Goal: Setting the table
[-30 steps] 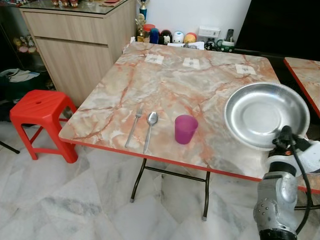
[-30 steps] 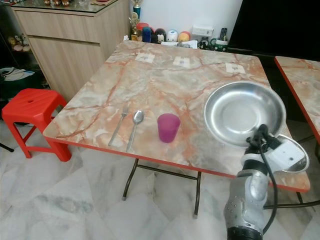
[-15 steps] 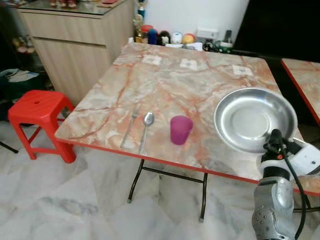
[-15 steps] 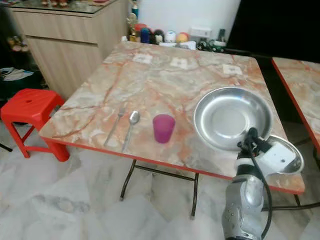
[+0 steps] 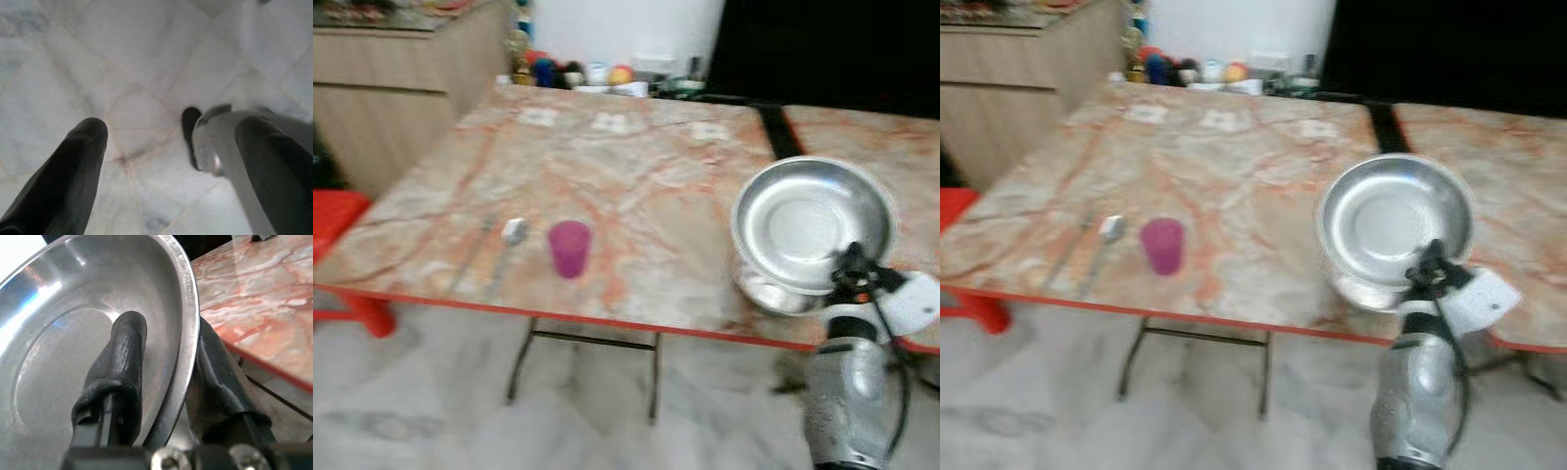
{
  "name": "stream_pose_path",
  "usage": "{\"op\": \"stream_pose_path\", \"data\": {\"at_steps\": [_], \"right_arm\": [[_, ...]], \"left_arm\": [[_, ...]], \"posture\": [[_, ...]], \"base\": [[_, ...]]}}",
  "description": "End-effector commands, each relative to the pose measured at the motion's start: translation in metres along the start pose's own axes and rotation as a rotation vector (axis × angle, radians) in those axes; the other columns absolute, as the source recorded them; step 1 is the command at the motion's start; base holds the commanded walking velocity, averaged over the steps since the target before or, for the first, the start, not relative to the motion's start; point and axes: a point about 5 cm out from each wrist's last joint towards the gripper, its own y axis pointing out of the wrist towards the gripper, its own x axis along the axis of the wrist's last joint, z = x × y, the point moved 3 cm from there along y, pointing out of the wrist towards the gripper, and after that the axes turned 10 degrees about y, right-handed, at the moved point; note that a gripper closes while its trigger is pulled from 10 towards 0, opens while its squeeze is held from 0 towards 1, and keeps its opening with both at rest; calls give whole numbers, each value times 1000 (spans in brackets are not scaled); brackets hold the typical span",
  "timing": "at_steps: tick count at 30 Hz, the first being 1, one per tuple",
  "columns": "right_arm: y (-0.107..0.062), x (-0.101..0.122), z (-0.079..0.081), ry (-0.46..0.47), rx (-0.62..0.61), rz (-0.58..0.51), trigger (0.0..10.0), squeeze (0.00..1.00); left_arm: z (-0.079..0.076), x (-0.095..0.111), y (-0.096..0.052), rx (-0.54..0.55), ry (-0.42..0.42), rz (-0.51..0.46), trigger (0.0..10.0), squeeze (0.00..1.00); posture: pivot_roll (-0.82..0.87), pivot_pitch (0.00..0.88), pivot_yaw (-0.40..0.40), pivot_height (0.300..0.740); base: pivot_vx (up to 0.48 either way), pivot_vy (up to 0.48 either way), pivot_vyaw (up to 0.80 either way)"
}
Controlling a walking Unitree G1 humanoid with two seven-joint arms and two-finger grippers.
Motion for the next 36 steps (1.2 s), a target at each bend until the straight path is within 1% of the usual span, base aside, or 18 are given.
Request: {"op": "stream_pose_path", "data": {"at_steps": [1, 12, 21, 24, 30, 36], "right_arm": [[2, 10, 2, 7, 1, -38, 10000, 0], [5, 14, -1, 10, -20, -52, 10000, 0], [6, 10, -4, 10, -41, -45, 10000, 0], [6, 9, -7, 22, -62, -46, 10000, 0], [8, 9, -8, 19, -71, -49, 10000, 0], [10, 14, -12, 11, -84, -60, 10000, 0]], "left_arm": [[-3, -7, -2, -9, 12, 25, 10000, 0], [-2, -3, -1, -9, 20, 12, 10000, 0], [-1, -5, -1, -14, 36, 17, 10000, 0], [-1, -6, -2, -20, 45, 19, 10000, 0], [2, -5, -2, -16, 44, 17, 10000, 0], [3, -4, -2, -12, 39, 13, 10000, 0]], "posture": [[10, 75, -32, 740], [10, 77, -27, 740], [0, 68, -19, 740], [-1, 63, -16, 740], [-4, 65, -19, 740], [-9, 76, -20, 740]], "base": [[0, -405, 0], [0, -406, 0], [0, -404, 0], [0, -411, 0], [0, -419, 0], [0, -418, 0]]}}
